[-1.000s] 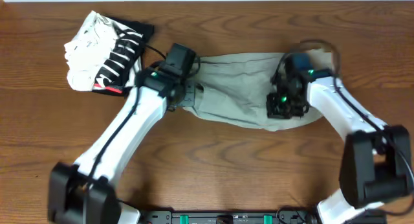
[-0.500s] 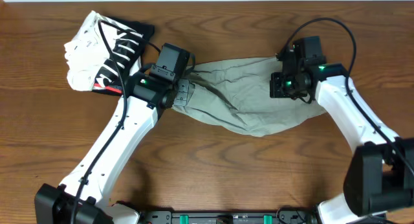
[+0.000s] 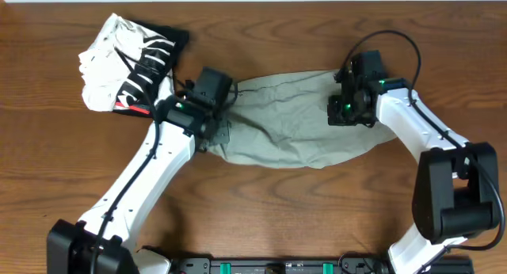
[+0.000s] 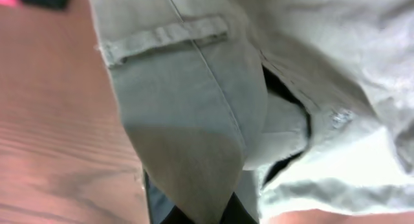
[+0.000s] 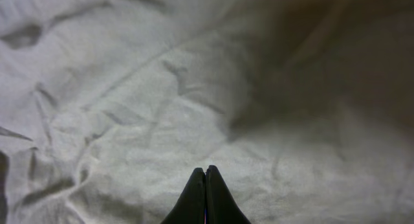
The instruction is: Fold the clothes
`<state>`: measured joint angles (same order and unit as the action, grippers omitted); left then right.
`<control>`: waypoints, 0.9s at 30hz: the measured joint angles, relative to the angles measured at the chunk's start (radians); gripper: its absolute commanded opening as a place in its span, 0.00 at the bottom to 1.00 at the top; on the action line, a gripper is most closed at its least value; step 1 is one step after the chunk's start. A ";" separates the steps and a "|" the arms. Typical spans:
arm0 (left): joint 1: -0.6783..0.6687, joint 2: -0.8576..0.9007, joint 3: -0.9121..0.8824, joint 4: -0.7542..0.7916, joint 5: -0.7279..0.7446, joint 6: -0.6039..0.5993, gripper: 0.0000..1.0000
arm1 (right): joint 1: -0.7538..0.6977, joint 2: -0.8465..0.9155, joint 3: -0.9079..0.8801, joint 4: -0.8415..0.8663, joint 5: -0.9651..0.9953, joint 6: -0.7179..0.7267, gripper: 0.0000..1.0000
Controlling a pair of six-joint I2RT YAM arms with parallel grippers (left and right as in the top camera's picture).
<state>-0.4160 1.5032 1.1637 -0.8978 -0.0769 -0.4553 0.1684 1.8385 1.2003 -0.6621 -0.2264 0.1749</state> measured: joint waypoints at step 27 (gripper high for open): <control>0.126 -0.063 -0.081 0.046 0.150 -0.009 0.79 | 0.000 0.000 -0.013 -0.010 0.000 0.000 0.02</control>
<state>-0.2897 1.4406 1.0824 -0.8520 0.0727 -0.4641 0.1684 1.8389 1.1873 -0.6716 -0.2260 0.1749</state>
